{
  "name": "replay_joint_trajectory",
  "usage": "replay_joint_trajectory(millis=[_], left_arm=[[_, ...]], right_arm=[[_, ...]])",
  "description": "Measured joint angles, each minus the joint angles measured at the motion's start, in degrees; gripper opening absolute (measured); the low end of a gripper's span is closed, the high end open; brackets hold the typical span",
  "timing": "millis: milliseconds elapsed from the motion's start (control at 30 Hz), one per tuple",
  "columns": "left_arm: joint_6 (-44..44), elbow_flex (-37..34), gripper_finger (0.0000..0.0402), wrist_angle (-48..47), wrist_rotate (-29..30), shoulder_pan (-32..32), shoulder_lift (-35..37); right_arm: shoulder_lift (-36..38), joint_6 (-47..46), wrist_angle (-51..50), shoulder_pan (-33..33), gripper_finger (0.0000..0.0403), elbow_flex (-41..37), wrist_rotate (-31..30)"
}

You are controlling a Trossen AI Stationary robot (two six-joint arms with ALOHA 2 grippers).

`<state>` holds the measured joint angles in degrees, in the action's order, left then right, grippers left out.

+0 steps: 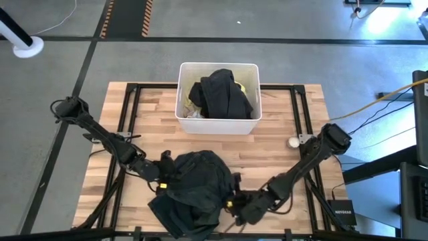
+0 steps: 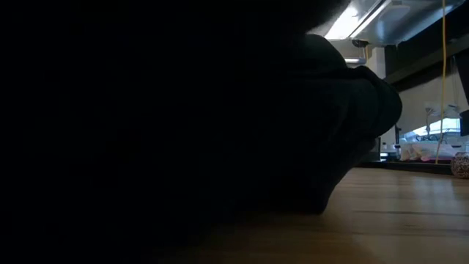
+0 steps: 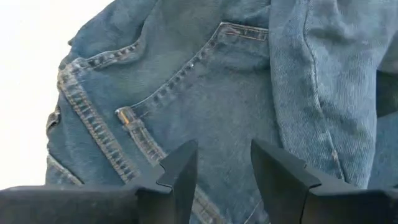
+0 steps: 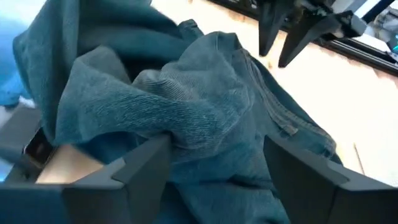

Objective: Sort clothes
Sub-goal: Put the black pants into the white bin

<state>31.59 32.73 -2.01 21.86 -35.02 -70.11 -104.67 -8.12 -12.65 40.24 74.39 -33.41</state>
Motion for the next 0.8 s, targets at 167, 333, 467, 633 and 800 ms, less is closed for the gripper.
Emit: replay_joint_trajectory(millis=[167,333,467,633,800], left_arm=[[0.5,0.0,0.0143,-0.3,-0.3,0.3,-0.5],[2.1,0.0,0.0143,-0.2,-0.3,0.3,-0.6],[2.7,0.0,0.0143,1.8,-0.1,0.3,-2.2],[2.5,0.0,0.0143,7.0,0.1,1.3,-9.2],[0.7,0.0,0.0143,15.2,-0.7,3.8,-16.7]], right_arm=[[-0.1,0.5,-8.5,-2.9,0.0308,3.9,6.2],[-1.6,-0.5,-13.0,-5.3,0.0316,3.4,11.2],[-5.6,4.7,-7.4,-6.3,0.0315,3.3,10.2],[-10.6,8.8,1.5,-9.8,0.0315,3.4,7.7],[-13.5,9.0,5.4,-13.7,0.0315,3.4,10.4]])
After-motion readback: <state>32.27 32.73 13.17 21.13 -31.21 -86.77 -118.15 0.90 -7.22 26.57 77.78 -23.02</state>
